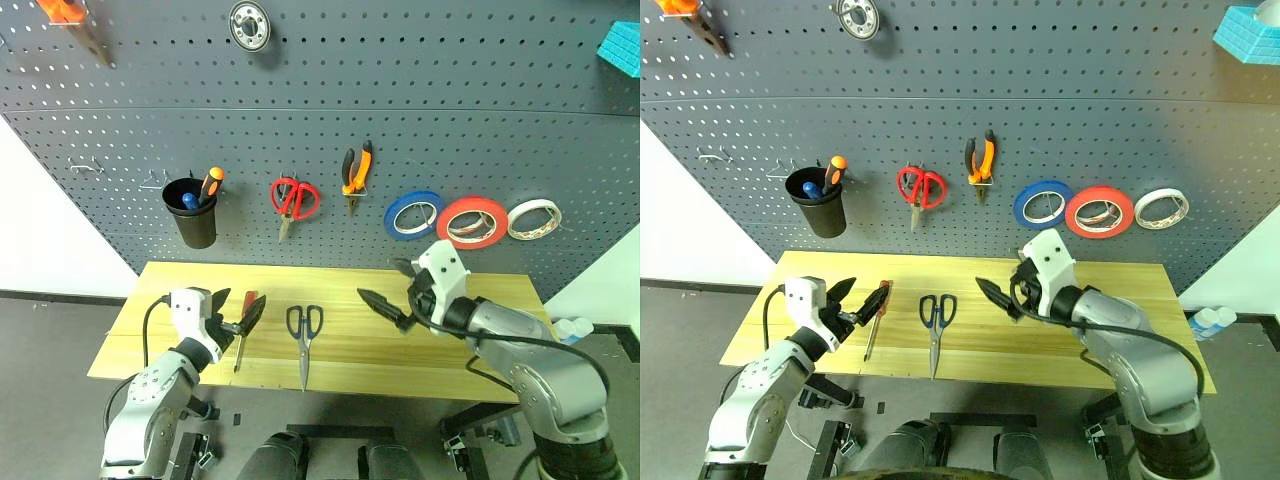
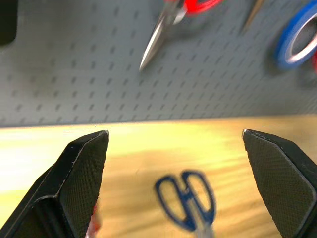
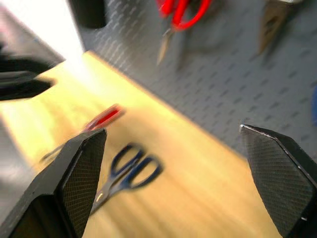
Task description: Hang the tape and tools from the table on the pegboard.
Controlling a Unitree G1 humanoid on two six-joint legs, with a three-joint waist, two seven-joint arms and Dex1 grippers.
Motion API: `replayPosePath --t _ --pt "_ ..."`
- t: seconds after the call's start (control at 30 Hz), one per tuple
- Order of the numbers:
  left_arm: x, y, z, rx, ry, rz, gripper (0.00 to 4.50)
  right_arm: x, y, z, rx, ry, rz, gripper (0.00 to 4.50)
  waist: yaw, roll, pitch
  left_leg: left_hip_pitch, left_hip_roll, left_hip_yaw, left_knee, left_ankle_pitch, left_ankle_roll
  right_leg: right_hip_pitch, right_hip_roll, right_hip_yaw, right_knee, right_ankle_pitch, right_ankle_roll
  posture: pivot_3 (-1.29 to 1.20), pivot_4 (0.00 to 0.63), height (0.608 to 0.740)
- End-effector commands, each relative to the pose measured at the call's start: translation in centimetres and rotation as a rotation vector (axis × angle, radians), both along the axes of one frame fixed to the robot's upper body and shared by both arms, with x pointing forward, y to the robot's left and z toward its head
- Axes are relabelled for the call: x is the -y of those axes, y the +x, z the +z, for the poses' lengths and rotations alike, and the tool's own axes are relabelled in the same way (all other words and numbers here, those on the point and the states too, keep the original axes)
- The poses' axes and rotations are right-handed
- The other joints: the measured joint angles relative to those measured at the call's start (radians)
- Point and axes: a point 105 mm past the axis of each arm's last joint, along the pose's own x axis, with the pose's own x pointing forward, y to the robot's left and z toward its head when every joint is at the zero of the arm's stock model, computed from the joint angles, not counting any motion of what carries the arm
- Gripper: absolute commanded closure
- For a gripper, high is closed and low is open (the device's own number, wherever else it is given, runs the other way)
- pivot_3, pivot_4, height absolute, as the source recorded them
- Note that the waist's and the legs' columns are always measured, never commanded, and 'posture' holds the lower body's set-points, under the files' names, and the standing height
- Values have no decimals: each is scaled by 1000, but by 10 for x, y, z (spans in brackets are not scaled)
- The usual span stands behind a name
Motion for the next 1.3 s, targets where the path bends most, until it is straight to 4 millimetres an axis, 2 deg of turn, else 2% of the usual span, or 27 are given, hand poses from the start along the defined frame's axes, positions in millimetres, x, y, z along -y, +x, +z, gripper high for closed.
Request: replayPosePath --t 0.03,0.17,0.3,0.53,0.67,0.83,0.9,1.13,1.3 --pt "7 6 -2 -5 47 18 0 -5 -21 9 6 4 122 7 0 -2 -2 0 0 0 0 0 0 0 0 0 0 0 0 -19 20 718" --pt "13 10 -18 -68 85 47 0 9 -32 17 -3 16 164 7 -1 -4 -3 0 0 0 2 0 0 1 0 -1 0 1 1 -35 21 718" --pt "19 16 -38 -134 116 83 0 19 -34 25 16 10 170 7 -1 -5 -4 0 0 1 5 -1 2 3 0 -1 -1 2 3 -51 24 718" --pt "20 38 -75 -271 229 268 0 22 -31 29 41 -23 157 7 -1 -6 -4 -2 0 1 13 -3 4 6 0 -2 -2 3 6 -71 25 718" --pt "47 53 -82 -299 241 301 0 19 -29 30 53 -22 154 7 -2 -6 -5 -3 0 0 15 -4 6 9 0 -3 -8 6 10 -79 22 718" --pt "94 55 -73 -273 218 175 0 18 -26 29 61 -28 142 7 -5 -6 -6 -3 0 1 16 -6 10 11 0 -3 -14 7 13 -92 15 718" --pt "105 52 -71 -263 222 112 0 19 -25 26 58 -37 130 7 -6 -6 -7 -3 0 2 16 -7 10 11 0 -3 -14 7 13 -93 3 718" --pt "100 40 -85 -358 296 43 0 15 -24 22 64 -37 128 7 -8 -4 -17 -3 0 2 17 -7 11 11 0 -3 -13 7 13 -81 0 718" --pt "89 36 -103 -486 408 99 0 7 -22 19 74 -25 141 7 -6 -3 -19 -2 0 2 18 -7 11 12 0 -3 -13 8 13 -75 0 718"
